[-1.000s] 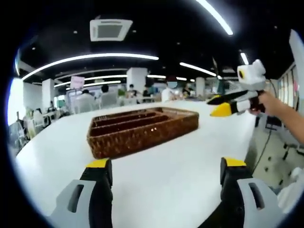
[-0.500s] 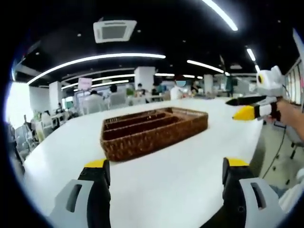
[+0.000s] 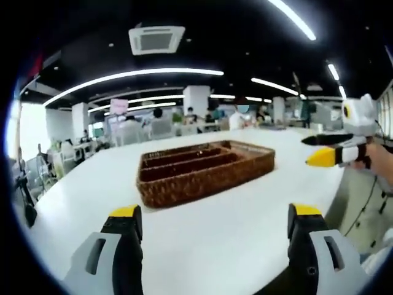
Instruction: Arrange the knives, forks, and spoons in their matching storage slots by inserting each utensil handle-first until every utensil is classified and aligned in the correct compartment
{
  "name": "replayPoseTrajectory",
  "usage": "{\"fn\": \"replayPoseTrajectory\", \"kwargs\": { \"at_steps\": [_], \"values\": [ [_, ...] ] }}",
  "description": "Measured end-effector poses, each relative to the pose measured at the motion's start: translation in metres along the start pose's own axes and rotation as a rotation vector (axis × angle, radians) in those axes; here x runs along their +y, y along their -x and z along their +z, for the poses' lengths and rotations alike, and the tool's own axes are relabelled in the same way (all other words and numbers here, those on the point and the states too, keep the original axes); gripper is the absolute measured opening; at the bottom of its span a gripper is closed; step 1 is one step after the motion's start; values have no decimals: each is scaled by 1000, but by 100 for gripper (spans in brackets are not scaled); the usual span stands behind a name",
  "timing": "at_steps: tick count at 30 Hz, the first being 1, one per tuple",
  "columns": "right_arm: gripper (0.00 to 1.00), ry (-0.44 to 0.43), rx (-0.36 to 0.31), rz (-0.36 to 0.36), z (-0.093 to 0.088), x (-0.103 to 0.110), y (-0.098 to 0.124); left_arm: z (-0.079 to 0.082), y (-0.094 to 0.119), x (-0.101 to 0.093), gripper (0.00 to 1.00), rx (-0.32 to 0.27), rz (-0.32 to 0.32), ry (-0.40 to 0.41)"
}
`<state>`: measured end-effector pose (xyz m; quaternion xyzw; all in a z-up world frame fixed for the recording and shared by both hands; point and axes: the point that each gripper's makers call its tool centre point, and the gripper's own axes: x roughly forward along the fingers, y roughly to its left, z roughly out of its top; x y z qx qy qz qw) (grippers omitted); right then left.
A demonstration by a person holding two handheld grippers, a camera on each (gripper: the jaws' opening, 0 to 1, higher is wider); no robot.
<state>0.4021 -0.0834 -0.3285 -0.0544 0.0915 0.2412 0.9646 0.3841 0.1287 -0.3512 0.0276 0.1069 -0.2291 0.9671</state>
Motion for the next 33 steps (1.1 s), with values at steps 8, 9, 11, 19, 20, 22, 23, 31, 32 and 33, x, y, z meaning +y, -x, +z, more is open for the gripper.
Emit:
{"fn": "replayPoseTrajectory", "kwargs": {
  "at_steps": [8, 9, 11, 19, 20, 22, 23, 31, 32, 33],
  "values": [
    [99, 12, 25, -7, -9, -2, -1, 2, -6, -1, 100, 4, 12, -28],
    [99, 15, 24, -6, -9, -2, -1, 1, -7, 0, 100, 3, 18, -32],
    [98, 16, 22, -6, -9, -2, -2, -1, -7, -1, 100, 8, 24, -46],
    [97, 6, 24, 13, -11, 2, -5, -3, -5, 0, 100, 8, 36, -88],
    [97, 7, 25, 13, -11, 2, -5, -3, -5, 1, 100, 10, 39, -94],
    [97, 11, 29, 15, -11, 1, -5, -3, -5, 3, 100, 12, 45, -94],
    [96, 13, 26, 13, -11, 0, -5, -2, -5, 3, 100, 12, 44, -94],
    [96, 8, 11, 16, -5, -4, -6, 0, -6, 3, 100, 11, 52, -98],
    [96, 6, 12, 17, -5, -4, -7, 0, -6, 2, 100, 10, 53, -97],
    [96, 4, 10, 19, -4, -3, -7, 1, -5, 2, 100, 8, 54, -99]
  ]
}}
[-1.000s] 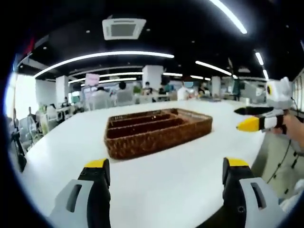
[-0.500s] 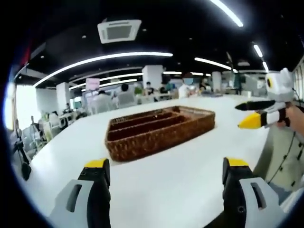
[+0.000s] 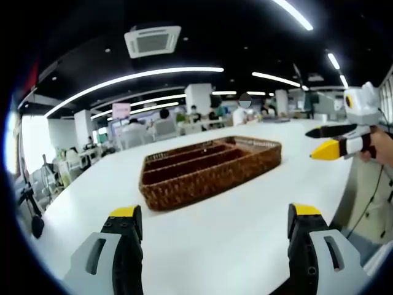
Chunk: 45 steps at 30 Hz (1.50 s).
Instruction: Arrange the knives, forks, and spoons in their matching storage slots by inserting each utensil handle-first until every utensil is classified and aligned in the correct compartment
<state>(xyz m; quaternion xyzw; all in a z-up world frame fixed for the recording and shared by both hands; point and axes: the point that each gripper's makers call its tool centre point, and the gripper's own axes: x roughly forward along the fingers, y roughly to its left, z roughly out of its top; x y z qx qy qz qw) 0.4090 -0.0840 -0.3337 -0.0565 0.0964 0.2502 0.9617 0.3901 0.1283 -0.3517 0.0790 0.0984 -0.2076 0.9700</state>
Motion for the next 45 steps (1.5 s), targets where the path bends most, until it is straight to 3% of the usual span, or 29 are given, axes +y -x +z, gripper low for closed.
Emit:
{"fn": "replayPoseTrajectory", "kwargs": {
  "at_steps": [23, 45],
  "values": [
    [99, -3, 11, 2, -6, 0, -4, -1, -6, 2, 100, -8, -8, 28],
    [100, 12, 3, -5, 6, -5, -6, 6, -8, 14, 100, -20, 22, 40]
  ]
}}
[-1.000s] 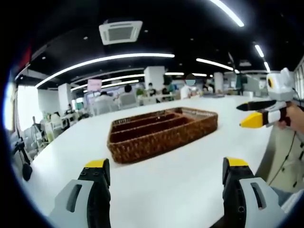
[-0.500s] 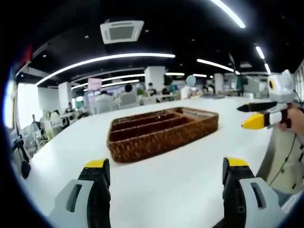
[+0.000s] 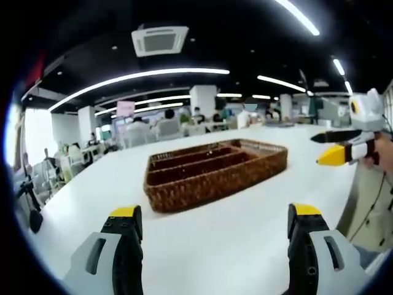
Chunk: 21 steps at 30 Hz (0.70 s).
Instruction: Arrange the knives, forks, and spoons in their matching storage slots by inserting each utensil handle-first until every utensil is classified and aligned in the correct compartment
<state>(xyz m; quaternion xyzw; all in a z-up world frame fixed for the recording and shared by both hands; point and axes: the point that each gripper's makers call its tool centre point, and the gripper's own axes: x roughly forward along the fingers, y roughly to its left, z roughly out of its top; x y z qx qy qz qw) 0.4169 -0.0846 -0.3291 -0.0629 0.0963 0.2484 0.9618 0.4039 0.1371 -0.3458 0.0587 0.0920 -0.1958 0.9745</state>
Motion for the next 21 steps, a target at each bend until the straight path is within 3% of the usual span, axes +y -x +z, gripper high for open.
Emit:
{"fn": "replayPoseTrajectory", "kwargs": {
  "at_steps": [5, 15, 21],
  "values": [
    [100, 21, -7, -5, 8, -2, -2, 4, -2, 3, 100, -1, -1, -9],
    [100, 23, 12, -2, 2, -3, -2, -10, -6, -3, 100, 48, -12, -27],
    [100, 15, 17, -4, -2, -4, -3, -8, -8, -2, 100, 43, -15, -29]
  ]
}}
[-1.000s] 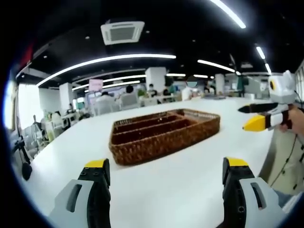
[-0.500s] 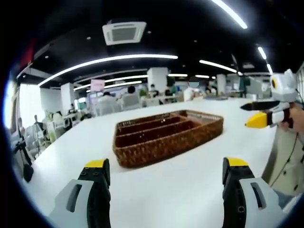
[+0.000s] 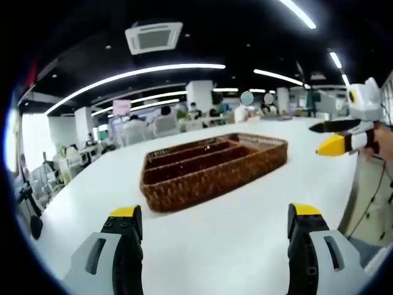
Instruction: Arrange the knives, forks, and spoons in their matching storage slots by inserting each utensil handle-first until every utensil is classified and aligned in the correct compartment
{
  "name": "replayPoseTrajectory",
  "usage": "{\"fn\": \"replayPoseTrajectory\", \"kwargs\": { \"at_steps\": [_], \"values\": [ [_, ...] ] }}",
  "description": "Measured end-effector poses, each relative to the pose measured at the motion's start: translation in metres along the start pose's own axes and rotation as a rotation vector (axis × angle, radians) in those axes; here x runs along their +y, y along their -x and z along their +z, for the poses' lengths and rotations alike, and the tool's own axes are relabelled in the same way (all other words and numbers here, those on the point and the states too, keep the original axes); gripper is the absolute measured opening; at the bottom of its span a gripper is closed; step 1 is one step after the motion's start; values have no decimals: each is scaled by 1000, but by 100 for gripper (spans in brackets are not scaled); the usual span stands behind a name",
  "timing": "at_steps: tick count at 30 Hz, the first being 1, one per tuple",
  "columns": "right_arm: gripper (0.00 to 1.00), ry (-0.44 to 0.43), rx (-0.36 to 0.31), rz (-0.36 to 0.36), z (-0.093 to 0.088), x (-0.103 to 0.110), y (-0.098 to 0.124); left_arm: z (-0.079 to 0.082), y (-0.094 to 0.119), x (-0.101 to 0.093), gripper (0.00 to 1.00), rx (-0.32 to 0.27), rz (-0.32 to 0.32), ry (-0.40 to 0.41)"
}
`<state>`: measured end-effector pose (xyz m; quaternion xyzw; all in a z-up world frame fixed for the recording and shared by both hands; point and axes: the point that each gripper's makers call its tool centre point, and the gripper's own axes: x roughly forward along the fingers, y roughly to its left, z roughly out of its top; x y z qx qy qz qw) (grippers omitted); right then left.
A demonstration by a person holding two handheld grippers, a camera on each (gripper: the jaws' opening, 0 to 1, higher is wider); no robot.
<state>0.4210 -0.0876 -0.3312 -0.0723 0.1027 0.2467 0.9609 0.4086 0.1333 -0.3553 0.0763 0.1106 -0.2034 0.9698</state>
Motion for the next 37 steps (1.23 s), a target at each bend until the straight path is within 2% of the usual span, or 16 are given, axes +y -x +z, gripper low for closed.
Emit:
{"fn": "replayPoseTrajectory", "kwargs": {
  "at_steps": [14, 19, 28, 33, 37],
  "values": [
    [100, -12, 4, 1, -9, 5, -4, -4, 1, 3, 100, 13, 1, -10],
    [99, -9, -1, 6, -8, 8, -5, -3, 5, 12, 100, 9, 25, -10],
    [99, -10, -5, 1, -5, 7, -1, -7, 4, 2, 100, 21, 1, -10],
    [99, -13, -6, -1, -5, 6, 1, -4, 7, 3, 100, 4, 10, 4],
    [99, -13, -5, 0, -5, 6, 1, -8, 6, 0, 100, 12, 5, 6]
  ]
}}
